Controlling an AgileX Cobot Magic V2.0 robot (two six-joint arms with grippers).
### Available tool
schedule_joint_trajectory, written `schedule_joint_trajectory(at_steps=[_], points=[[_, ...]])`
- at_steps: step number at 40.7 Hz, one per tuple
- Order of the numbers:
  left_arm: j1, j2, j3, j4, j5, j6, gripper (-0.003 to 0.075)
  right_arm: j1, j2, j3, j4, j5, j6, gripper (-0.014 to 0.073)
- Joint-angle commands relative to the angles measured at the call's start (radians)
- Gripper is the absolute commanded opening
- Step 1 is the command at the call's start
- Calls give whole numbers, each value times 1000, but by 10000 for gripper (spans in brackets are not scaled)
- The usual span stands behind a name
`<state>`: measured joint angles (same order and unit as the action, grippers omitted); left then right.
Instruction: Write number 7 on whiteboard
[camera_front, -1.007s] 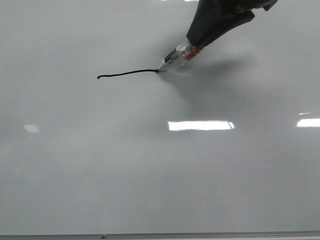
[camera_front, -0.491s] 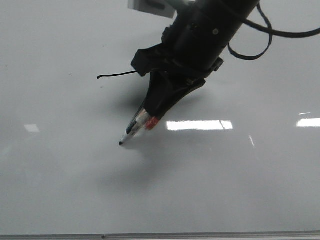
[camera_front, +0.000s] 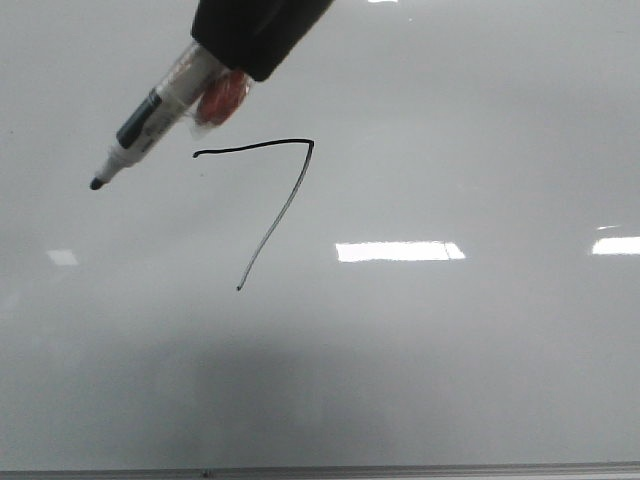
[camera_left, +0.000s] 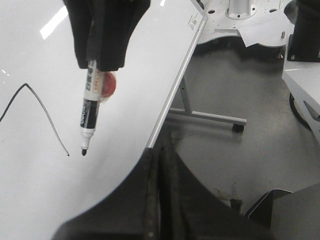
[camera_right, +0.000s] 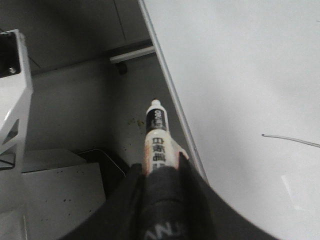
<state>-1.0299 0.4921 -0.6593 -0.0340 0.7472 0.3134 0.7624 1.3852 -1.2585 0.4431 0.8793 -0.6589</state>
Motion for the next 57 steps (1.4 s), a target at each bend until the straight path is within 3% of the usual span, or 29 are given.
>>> schedule_joint_trajectory(at_steps=[1, 4, 6, 8, 11, 28, 38, 41, 49, 53, 57], points=[[-2, 49, -32, -13, -76, -9, 57, 28, -61, -31, 21, 4, -11, -59], [-2, 99, -39, -13, -91, -9, 200, 54, -67, -31, 21, 16, -11, -59], [-2, 146, -41, -13, -114, -9, 375, 75, -67, -31, 21, 22, -11, -59], [-2, 194, -41, -13, -140, -9, 494, 96, -67, -31, 22, 26, -11, -59], [-2, 250, -41, -13, -166, 5, 557, 118, -67, -31, 22, 26, -11, -59], [-2, 350, -41, -13, -264, 25, 263, 143, -67, -31, 45, 65, -11, -59], [-2, 350, -41, -13, -264, 25, -21, 143, -68, -31, 48, 59, -11, -41], [-2, 350, -41, -13, -261, 25, -20, 143, -73, -31, 50, 50, -11, 57], [10, 352, -24, -13, -240, 21, -21, 141, -82, -31, 50, 31, -11, 544], [82, 352, 8, -13, -241, -52, -21, 101, -126, -31, 40, -23, -9, 540], [250, 352, 16, 11, -201, -232, -20, -36, -201, -16, 40, -27, 65, 536]])
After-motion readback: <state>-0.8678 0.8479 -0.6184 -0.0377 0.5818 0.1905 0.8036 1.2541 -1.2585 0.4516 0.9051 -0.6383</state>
